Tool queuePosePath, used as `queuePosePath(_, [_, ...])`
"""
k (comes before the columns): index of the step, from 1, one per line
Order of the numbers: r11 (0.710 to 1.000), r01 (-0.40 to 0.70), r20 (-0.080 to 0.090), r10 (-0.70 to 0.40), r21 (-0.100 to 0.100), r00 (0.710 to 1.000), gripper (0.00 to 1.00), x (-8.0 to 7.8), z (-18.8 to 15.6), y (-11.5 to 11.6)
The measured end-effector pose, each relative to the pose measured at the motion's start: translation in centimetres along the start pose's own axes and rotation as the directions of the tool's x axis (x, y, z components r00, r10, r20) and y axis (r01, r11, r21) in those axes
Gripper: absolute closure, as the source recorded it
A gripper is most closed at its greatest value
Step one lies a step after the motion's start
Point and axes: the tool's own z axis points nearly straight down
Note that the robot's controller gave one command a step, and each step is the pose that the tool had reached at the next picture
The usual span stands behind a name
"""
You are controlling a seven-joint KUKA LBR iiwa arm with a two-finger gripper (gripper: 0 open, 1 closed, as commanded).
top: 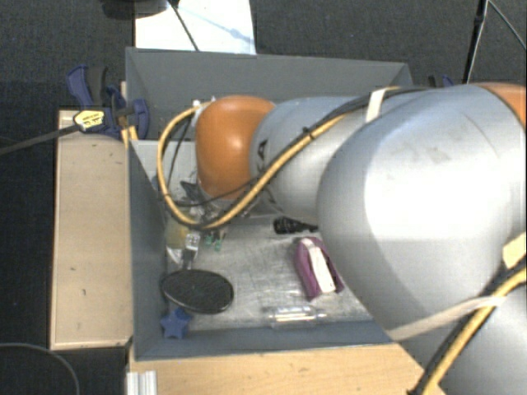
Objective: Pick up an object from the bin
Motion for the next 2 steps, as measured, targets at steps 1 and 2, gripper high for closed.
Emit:
queuePosePath(1, [1.0, 0.012, 0.016, -0.012, 0.003, 1.0, 1.0, 1.1, -7.6, 0.4])
queuePosePath(2, [1.0, -0.014, 0.019, 0.014, -0.002, 1.0, 1.0, 0.4, -16.3, 1.4])
